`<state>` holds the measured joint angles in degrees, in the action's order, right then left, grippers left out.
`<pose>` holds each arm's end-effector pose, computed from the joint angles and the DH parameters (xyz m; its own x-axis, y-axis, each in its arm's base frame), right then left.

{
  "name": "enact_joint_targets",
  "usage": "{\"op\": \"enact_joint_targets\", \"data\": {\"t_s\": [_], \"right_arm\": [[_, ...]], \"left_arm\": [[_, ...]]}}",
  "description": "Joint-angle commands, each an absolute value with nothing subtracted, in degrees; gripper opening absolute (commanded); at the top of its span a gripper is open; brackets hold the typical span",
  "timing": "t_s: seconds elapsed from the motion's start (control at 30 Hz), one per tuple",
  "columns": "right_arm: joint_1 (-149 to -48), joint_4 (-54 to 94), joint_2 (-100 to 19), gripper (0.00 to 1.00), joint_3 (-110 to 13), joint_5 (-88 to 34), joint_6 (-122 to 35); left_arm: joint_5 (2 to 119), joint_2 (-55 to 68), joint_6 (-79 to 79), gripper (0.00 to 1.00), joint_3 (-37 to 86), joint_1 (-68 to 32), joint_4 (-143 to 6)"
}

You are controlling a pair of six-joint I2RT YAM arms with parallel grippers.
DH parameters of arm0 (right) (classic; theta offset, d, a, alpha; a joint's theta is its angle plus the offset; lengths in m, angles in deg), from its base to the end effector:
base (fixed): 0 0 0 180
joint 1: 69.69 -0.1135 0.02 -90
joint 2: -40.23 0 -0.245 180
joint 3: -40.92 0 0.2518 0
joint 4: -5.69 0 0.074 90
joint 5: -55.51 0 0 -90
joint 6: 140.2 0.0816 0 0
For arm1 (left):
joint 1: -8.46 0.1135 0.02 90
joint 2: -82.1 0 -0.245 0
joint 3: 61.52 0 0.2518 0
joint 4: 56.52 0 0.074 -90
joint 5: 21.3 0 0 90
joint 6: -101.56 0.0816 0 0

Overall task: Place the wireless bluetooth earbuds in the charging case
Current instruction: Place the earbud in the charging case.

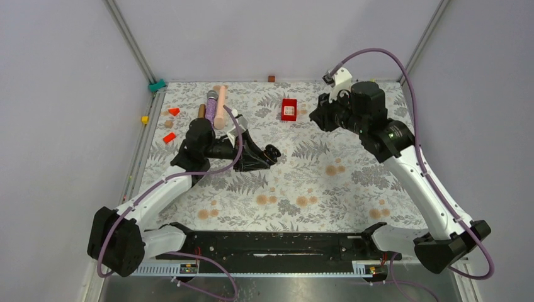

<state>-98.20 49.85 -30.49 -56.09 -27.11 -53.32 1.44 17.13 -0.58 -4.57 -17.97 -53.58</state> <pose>0.2694 0.1583 0.4087 -0.2376 -0.1905 -0.9525 -0.5946 0.8039 -0.0124 0.2090 -0.1879 0.2910 -0.2867 0.0517 -0.9566 0.9558 -0.0531 -0.2893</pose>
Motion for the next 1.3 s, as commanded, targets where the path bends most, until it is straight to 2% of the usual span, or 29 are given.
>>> {"op": "enact_joint_targets", "data": {"t_s": [0.0, 0.2, 0.37, 0.67, 0.93, 1.13, 1.27], "right_arm": [[-98.6, 38.5, -26.2, 0.23, -51.8, -19.5, -44.2], [-98.6, 35.1, -25.9, 0.24, -50.6, -17.2, -41.2], [-98.7, 32.5, -26.2, 0.24, -49.5, -16.3, -37.9], [-99.6, 30.2, -28.9, 0.24, -50.3, -15.1, -37.5], [-101.0, 32.6, -28.3, 0.25, -53.7, -10.9, -42.7], [-101.0, 32.7, -27.5, 0.26, -54.2, -12.2, -45.4], [-101.0, 32.5, -29.7, 0.27, -55.0, -13.2, -45.2]], "left_arm": [[5.3, 12.8, -5.4, 0.00, 0.2, -18.1, -49.7], [9.9, 6.4, -13.2, 0.00, 4.4, -18.1, -42.3], [15.1, 3.2, -17.6, 0.00, 3.2, -18.5, -33.0], [19.6, 3.0, -9.6, 0.00, -3.1, -19.2, -25.0], [24.9, 5.6, 4.1, 0.00, -4.9, -19.2, -28.8], [35.4, 7.2, 4.1, 0.00, -6.2, -18.9, -25.2], [41.6, 8.5, 7.3, 0.00, -5.7, -19.2, -29.1]]}}
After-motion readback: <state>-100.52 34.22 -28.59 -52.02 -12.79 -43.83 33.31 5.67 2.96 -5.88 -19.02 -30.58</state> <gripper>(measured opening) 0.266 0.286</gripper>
